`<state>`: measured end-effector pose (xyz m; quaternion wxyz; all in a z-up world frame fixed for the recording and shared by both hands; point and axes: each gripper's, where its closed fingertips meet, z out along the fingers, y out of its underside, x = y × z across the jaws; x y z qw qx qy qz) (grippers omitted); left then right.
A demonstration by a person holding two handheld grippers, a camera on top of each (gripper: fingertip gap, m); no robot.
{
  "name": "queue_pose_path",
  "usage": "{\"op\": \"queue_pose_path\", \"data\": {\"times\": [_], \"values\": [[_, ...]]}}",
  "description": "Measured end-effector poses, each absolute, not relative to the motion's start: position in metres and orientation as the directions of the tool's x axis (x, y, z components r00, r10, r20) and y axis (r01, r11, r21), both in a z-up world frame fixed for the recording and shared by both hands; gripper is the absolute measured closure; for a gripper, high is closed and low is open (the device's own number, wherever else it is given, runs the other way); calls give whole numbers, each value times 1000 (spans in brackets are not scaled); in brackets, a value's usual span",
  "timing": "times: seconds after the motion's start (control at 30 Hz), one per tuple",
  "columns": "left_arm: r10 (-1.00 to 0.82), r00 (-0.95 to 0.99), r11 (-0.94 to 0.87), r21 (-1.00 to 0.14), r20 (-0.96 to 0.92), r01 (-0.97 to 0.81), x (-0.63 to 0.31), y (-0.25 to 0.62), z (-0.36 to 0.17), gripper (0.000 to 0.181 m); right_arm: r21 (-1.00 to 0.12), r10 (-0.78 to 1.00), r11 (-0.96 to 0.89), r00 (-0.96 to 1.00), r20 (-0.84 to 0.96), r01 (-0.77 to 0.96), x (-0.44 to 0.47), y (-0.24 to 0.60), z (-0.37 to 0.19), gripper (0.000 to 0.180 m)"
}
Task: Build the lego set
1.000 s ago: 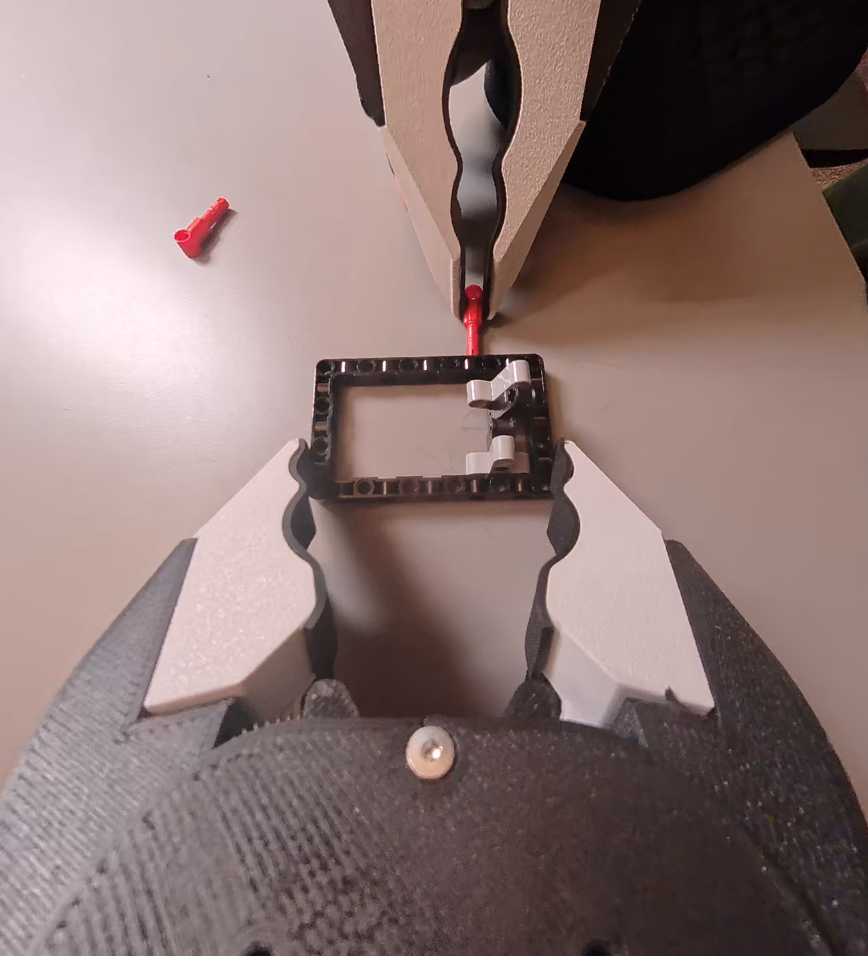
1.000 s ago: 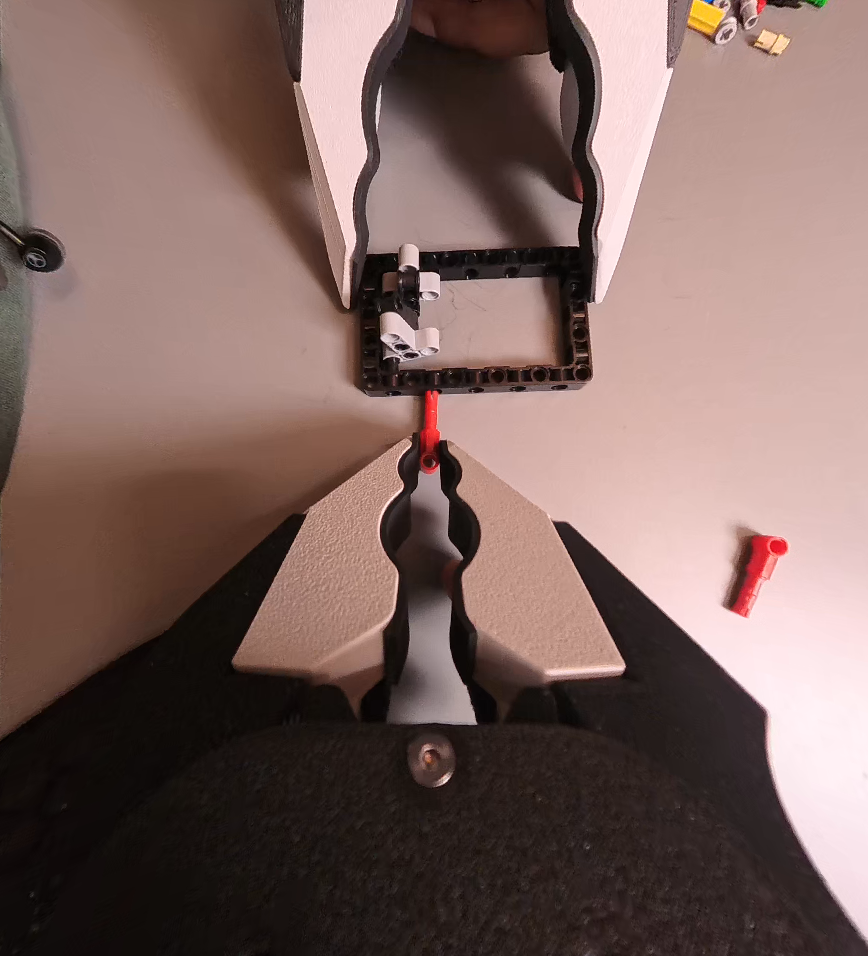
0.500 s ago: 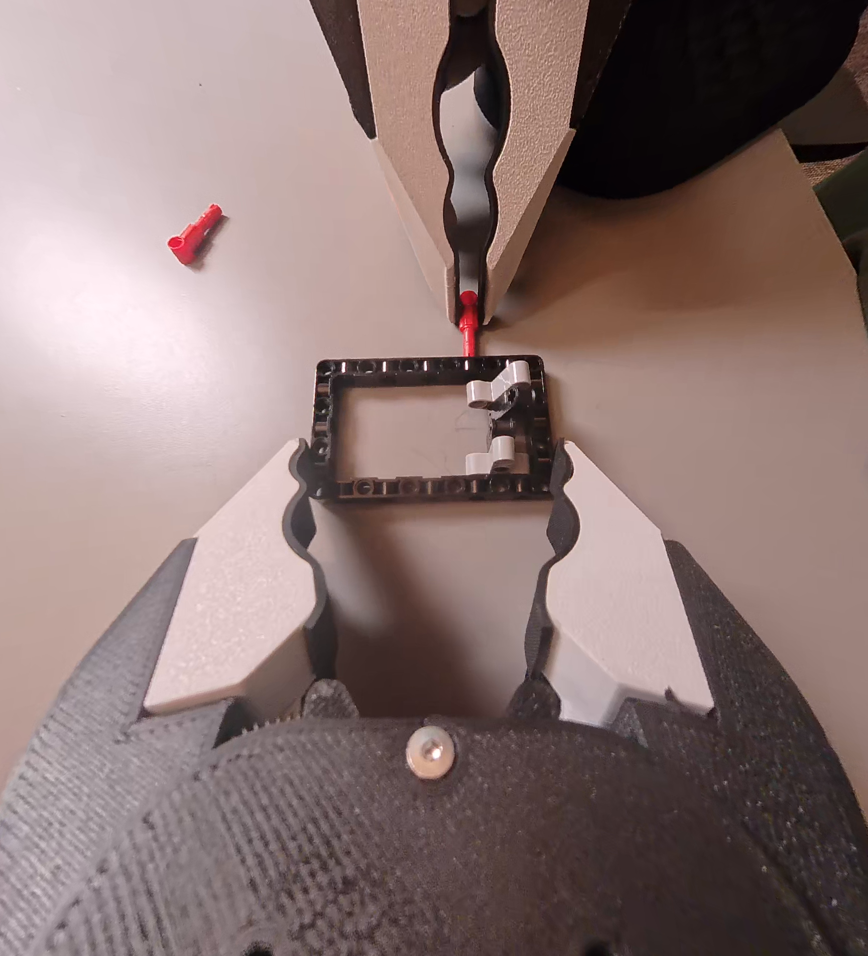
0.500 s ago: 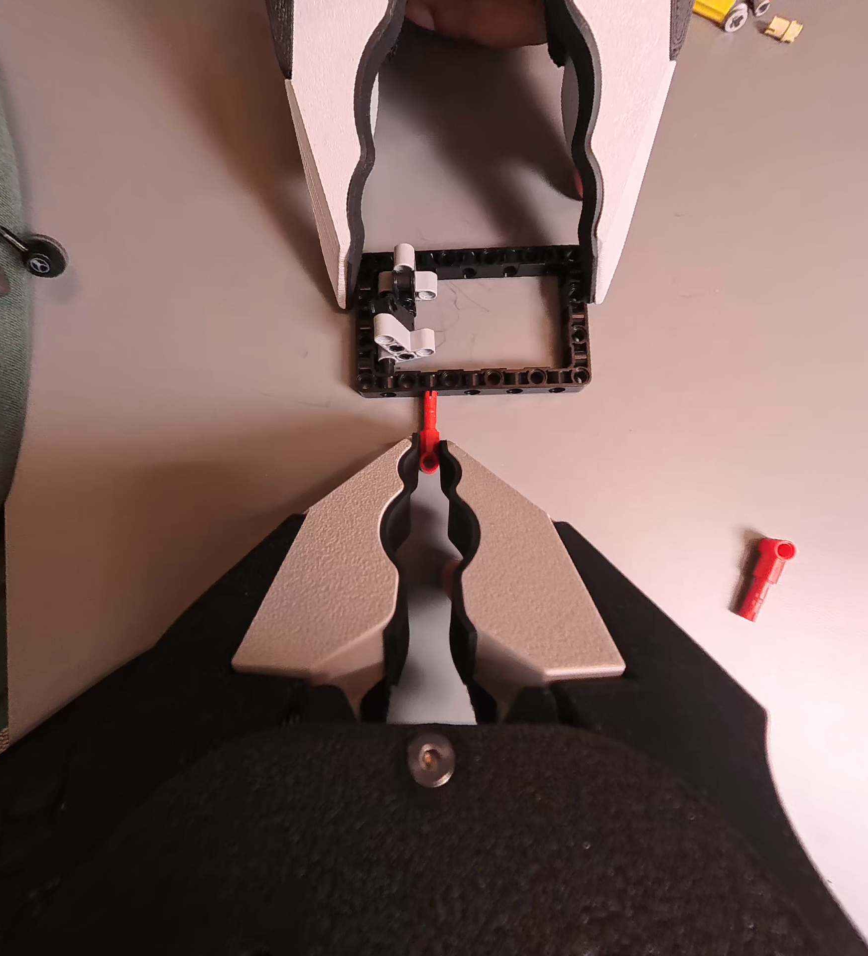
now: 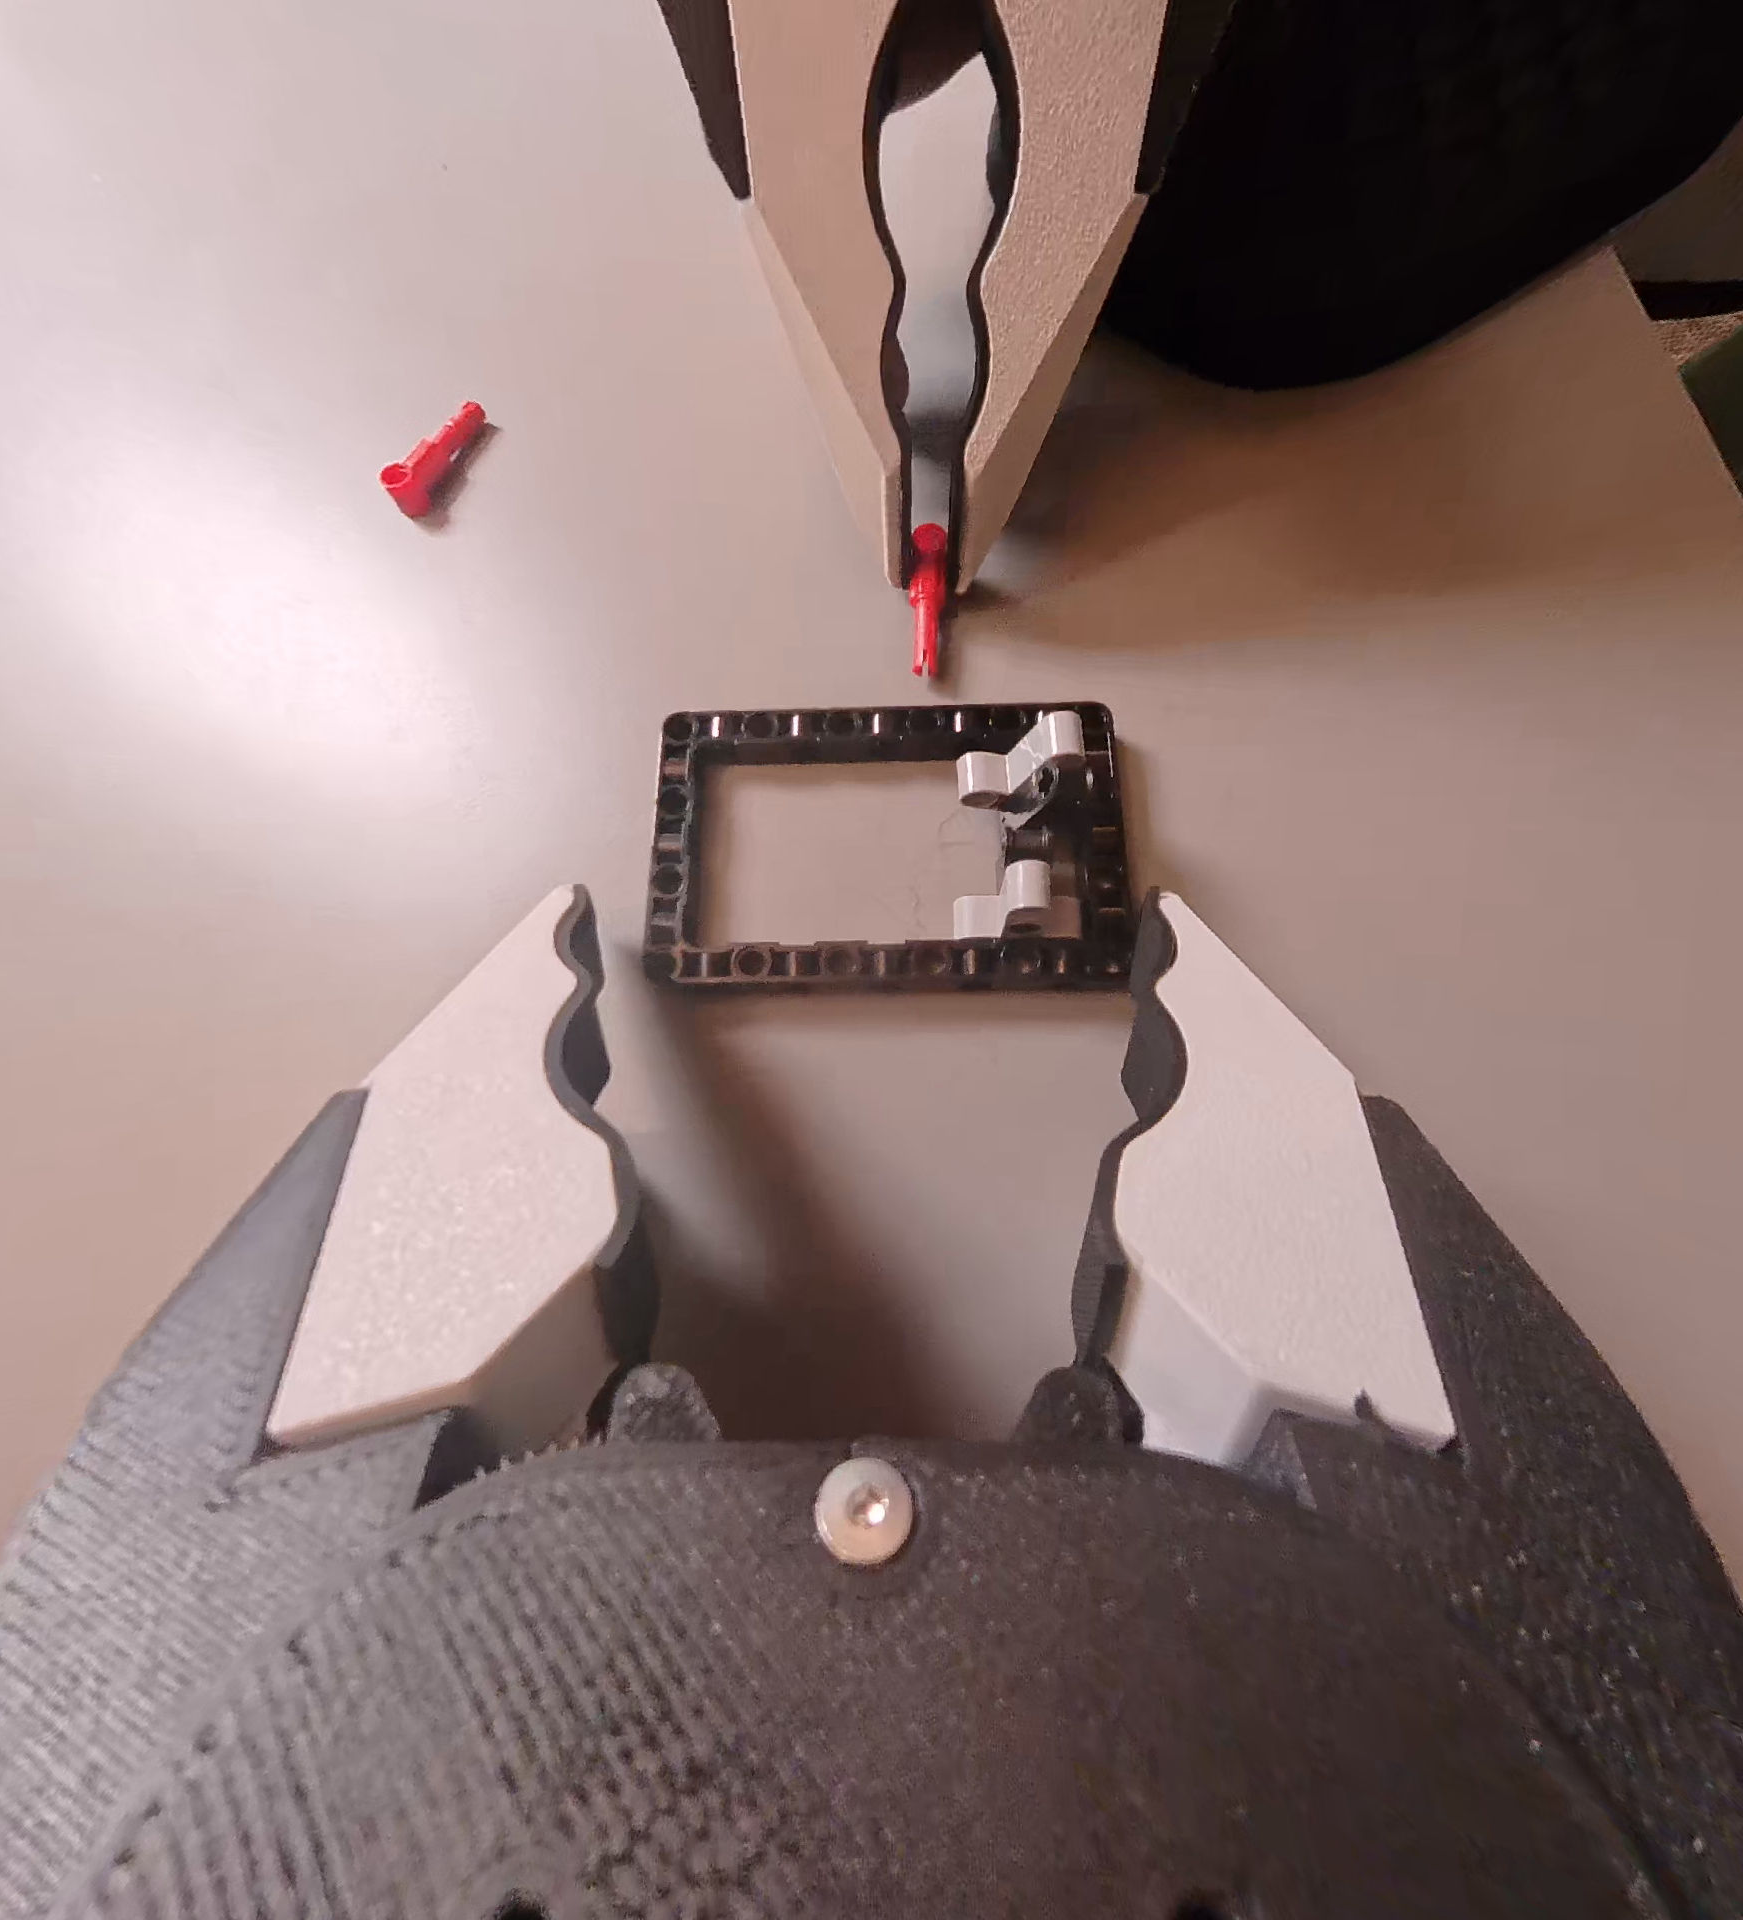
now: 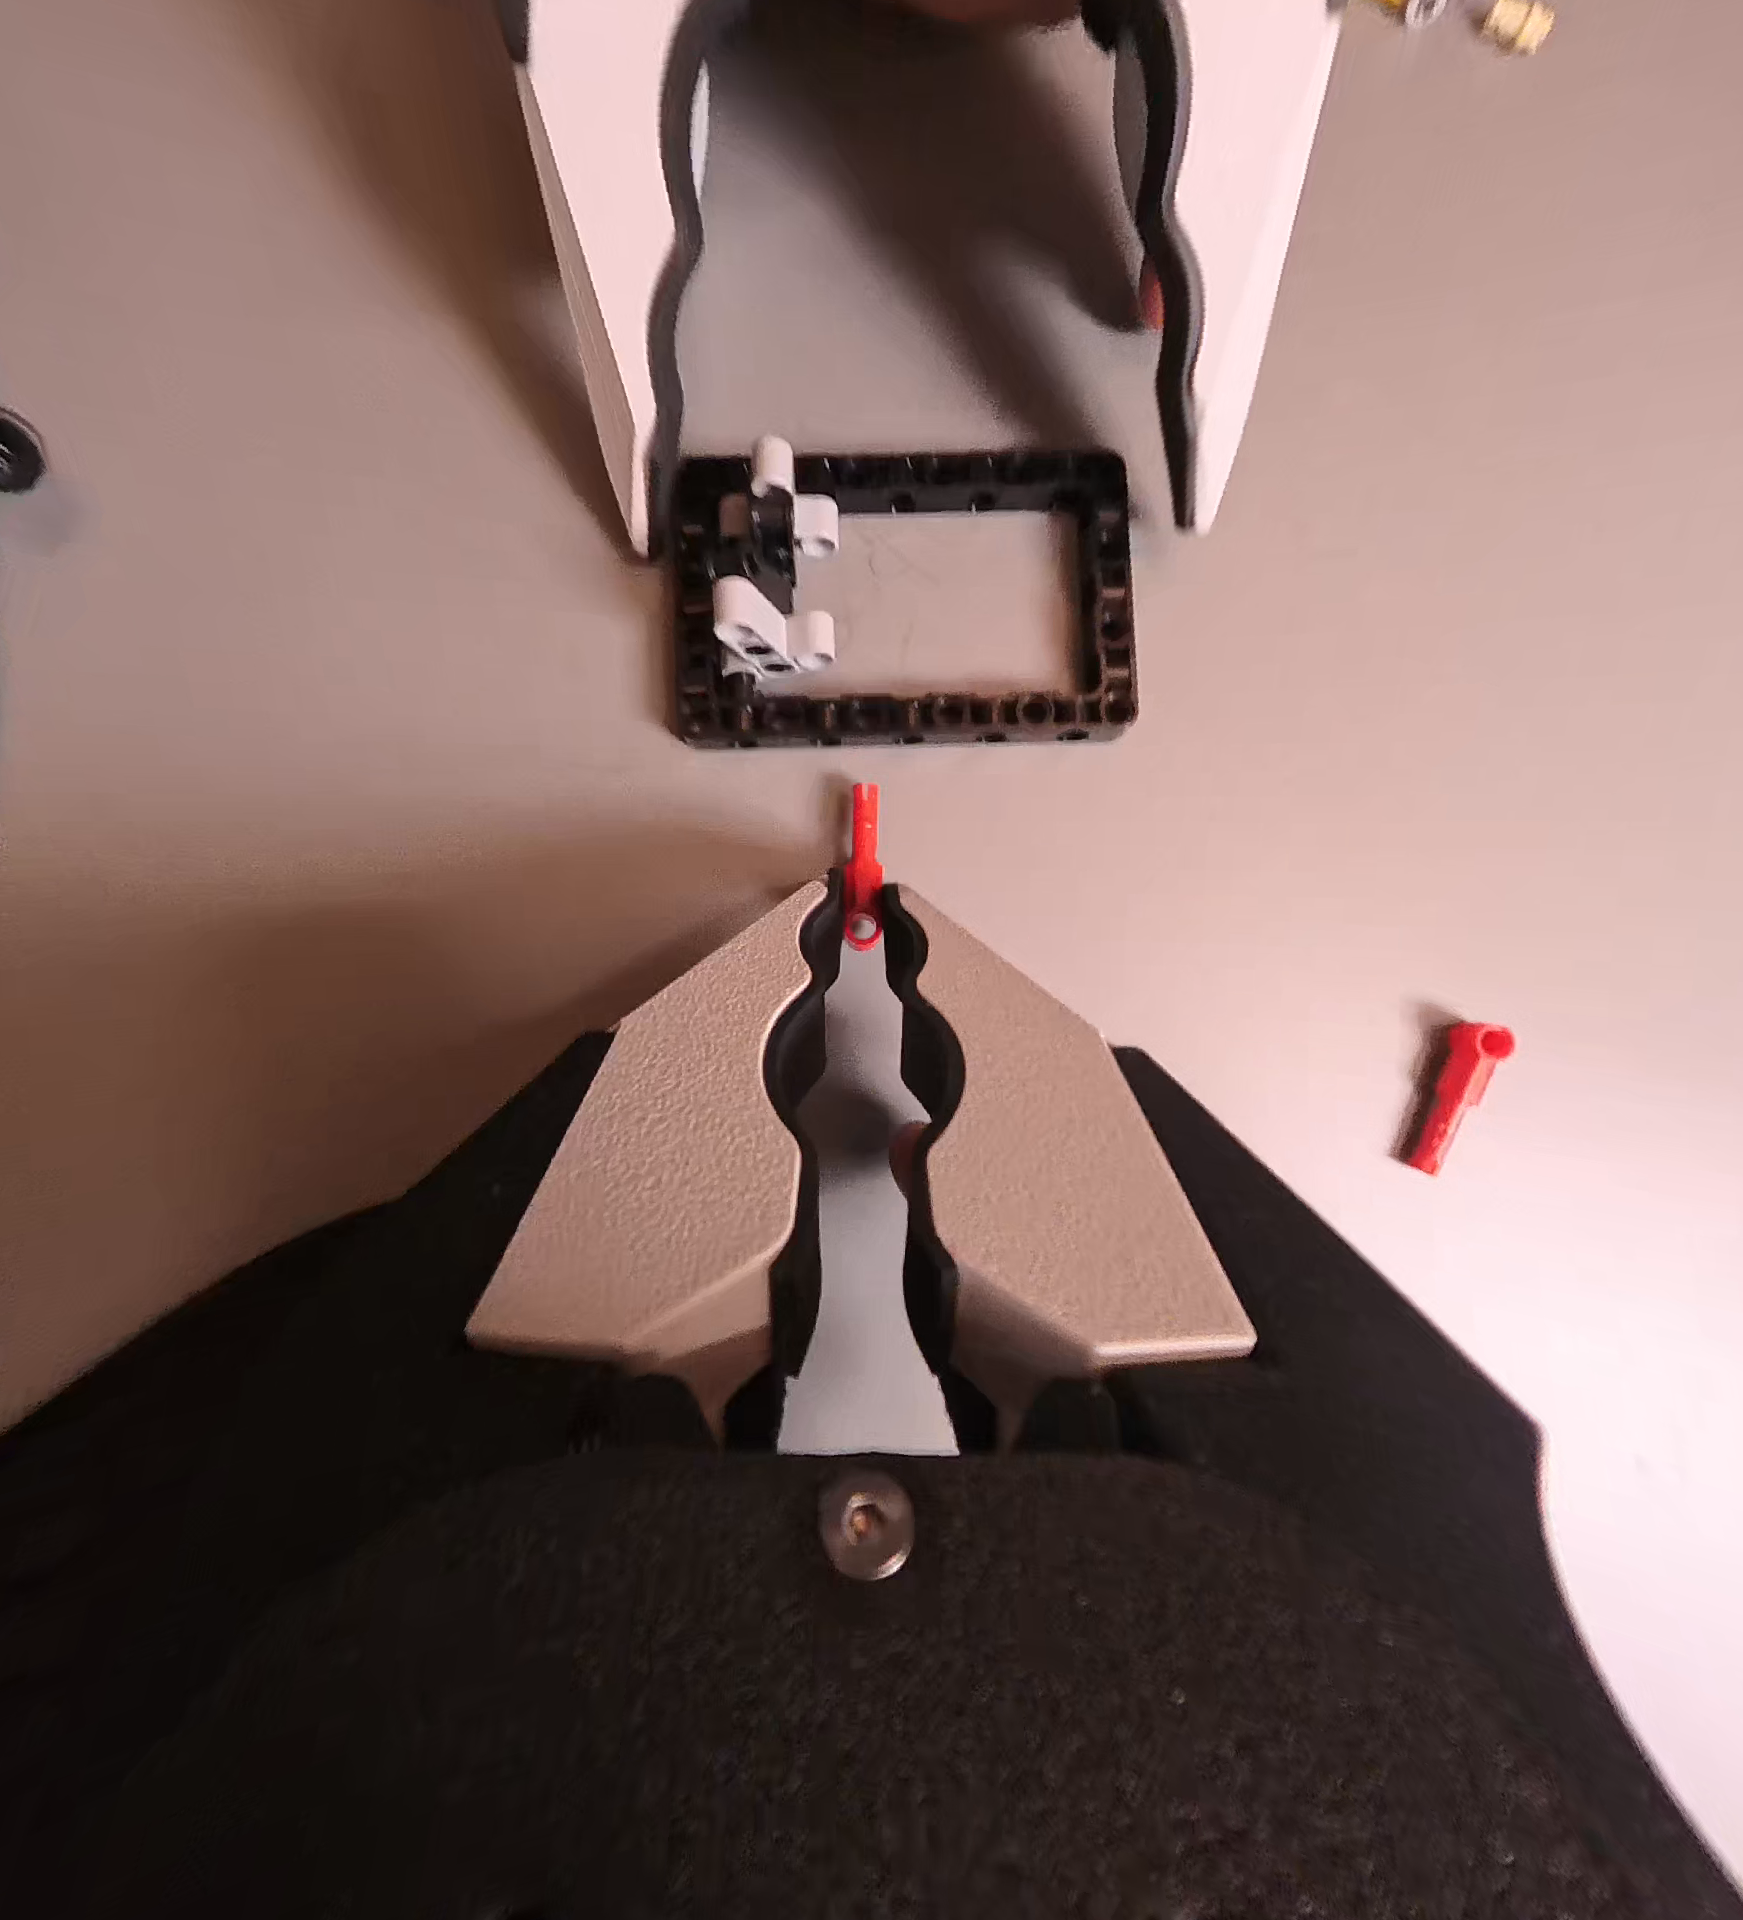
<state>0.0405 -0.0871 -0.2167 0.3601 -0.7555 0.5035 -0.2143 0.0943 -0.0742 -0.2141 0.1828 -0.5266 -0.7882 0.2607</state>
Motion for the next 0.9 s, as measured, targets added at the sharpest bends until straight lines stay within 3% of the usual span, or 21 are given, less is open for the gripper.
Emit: {"op": "queue_pose_path", "data": {"times": [0.2,0.4,0.53,0.7,0.9], "values": [[-918,395,-237,-757,-31,-608,39,-89,-217,82,-566,942,305,-330,61,766,100,-58,-217,174],[-924,382,-233,-757,-24,-610,40,-92,-218,88,-572,942,321,-319,107,755,102,-46,-204,154],[-931,364,-223,-756,-22,-616,41,-93,-218,88,-652,836,473,-536,119,593,93,-86,-176,137],[-947,322,-197,-754,-20,-626,42,-94,-218,89,-611,664,644,-733,147,461,76,-122,-197,123],[-958,286,-171,-756,-22,-631,42,-97,-218,89,-558,566,715,-817,108,422,68,-132,-213,135]]}}
